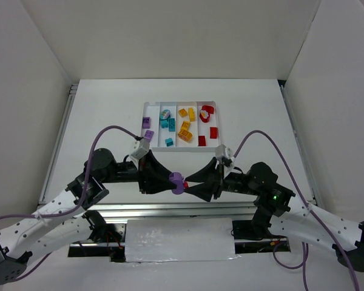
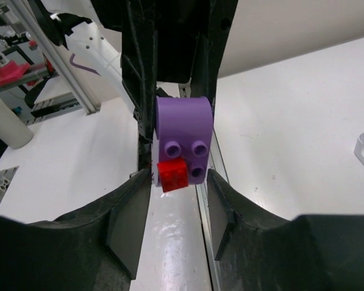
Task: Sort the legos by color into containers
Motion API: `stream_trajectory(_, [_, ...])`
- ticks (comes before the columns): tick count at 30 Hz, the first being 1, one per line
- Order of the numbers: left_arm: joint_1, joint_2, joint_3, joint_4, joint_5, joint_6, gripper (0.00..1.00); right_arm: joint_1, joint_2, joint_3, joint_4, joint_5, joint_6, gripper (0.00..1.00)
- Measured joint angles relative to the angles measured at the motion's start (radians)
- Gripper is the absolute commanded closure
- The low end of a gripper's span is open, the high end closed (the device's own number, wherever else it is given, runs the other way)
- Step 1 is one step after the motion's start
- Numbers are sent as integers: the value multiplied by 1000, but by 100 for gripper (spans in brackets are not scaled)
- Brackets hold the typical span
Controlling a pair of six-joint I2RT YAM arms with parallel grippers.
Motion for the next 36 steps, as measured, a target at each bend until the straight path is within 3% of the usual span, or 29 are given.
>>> stream_trajectory(6, [2,-20,-26,42,24,-3,100,-8,3,0,-19,-13,3,58])
stream_trajectory(13, [3,-20,-35,75,49,-19,100,-21,2,0,-5,-65,25,54])
stream_trajectory(19, [3,-19,-46,92,68,-23,100,-35,0,0,0,-117,39,59])
stream_trajectory(22, [3,-19,-46,95,72,-23,100,-38,0,0,3,-129,50,47])
stream_trajectory(32, [3,-13,-46,97,74,-23,100,-40,9,0,41,-159,68,48])
stream_trajectory(36, [3,-7,-47,99,81,-23,100,-43,26,0,51,-169,74,55])
